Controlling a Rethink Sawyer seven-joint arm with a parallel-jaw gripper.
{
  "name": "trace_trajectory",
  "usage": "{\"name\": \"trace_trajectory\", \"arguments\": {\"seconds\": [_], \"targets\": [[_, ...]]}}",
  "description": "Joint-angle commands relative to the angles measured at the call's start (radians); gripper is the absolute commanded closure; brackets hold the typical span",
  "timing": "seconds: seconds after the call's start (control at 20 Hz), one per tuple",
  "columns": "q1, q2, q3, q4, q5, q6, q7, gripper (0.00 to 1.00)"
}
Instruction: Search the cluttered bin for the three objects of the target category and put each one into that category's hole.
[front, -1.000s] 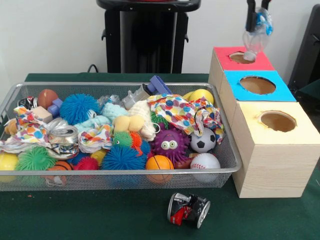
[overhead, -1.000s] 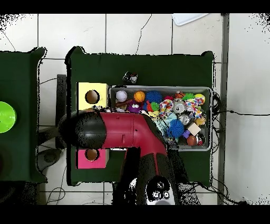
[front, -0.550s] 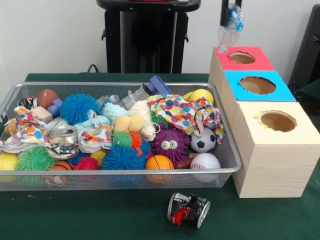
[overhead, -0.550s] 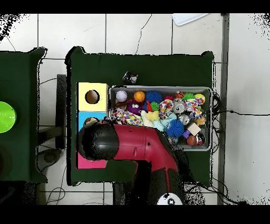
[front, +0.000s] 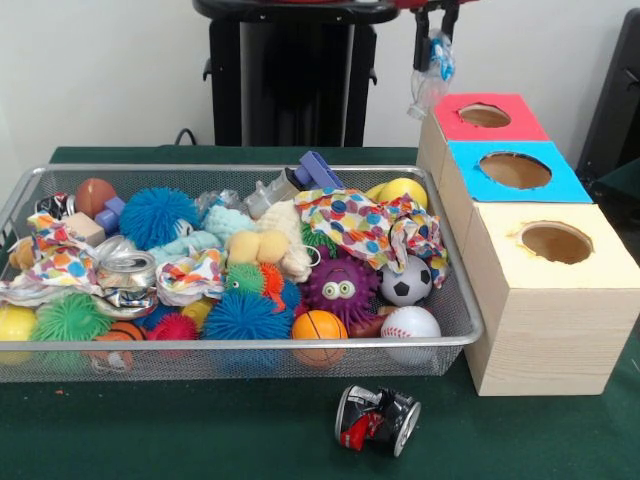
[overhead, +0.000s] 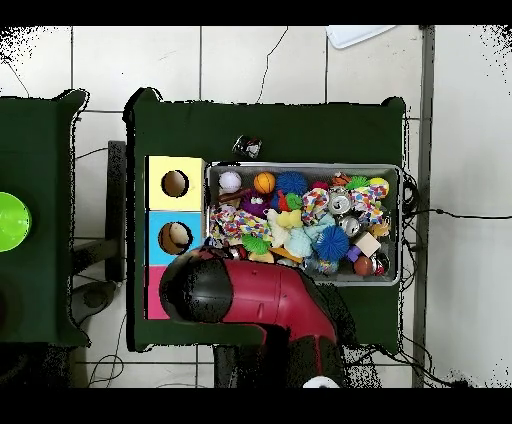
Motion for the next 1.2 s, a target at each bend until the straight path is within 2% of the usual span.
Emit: {"name": "trace_trajectory", "arguments": {"seconds": [0.05, 0.5, 1.2], "targets": [[0.042, 0.021, -0.018, 0.126, 0.030, -0.080, 0.278, 1.00], [0.119, 0.052, -0.058, 0.140, 0.040, -0.155, 0.324, 1.00], [0.211, 0.078, -0.092, 0.127, 0.101, -0.189, 0.348, 1.00]]}}
